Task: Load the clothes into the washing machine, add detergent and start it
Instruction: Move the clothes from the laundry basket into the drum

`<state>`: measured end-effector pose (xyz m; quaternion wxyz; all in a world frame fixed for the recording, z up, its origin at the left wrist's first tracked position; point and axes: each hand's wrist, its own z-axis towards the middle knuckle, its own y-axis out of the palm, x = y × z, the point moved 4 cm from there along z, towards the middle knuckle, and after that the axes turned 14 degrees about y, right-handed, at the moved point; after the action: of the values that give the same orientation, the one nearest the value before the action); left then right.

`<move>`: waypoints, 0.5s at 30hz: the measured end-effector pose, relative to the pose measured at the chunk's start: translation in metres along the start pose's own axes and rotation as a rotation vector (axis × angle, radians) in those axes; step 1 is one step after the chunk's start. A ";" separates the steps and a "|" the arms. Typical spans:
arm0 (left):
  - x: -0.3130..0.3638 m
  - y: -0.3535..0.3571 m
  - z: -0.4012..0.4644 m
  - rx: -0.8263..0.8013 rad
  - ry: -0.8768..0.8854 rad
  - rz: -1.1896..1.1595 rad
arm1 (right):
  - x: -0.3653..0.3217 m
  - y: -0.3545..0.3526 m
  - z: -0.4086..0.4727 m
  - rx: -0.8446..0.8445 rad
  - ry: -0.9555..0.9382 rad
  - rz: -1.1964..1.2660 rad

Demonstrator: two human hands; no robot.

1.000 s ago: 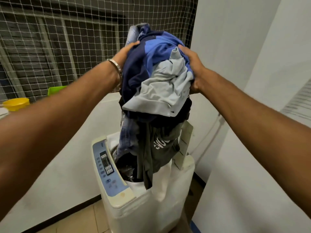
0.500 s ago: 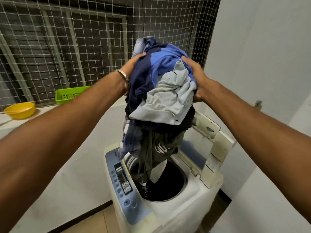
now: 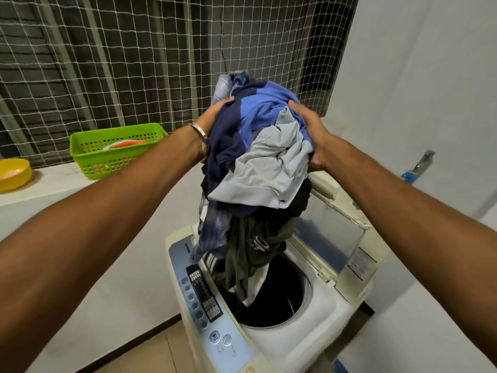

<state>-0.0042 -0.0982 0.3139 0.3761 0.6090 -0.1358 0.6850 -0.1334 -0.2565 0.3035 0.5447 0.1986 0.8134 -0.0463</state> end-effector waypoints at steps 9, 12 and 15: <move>-0.133 -0.031 -0.042 0.160 -0.331 -0.009 | 0.112 -0.015 0.049 0.010 0.184 0.003; -0.177 -0.034 -0.063 0.216 -0.364 -0.072 | 0.152 -0.019 0.060 0.019 0.208 0.054; -0.211 -0.038 -0.079 0.265 -0.411 -0.054 | 0.188 -0.026 0.072 0.060 0.244 0.050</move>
<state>-0.0412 -0.0957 0.0886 0.2754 0.7831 -0.1020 0.5481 -0.1416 -0.2501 0.1010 0.4365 0.2390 0.8668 -0.0323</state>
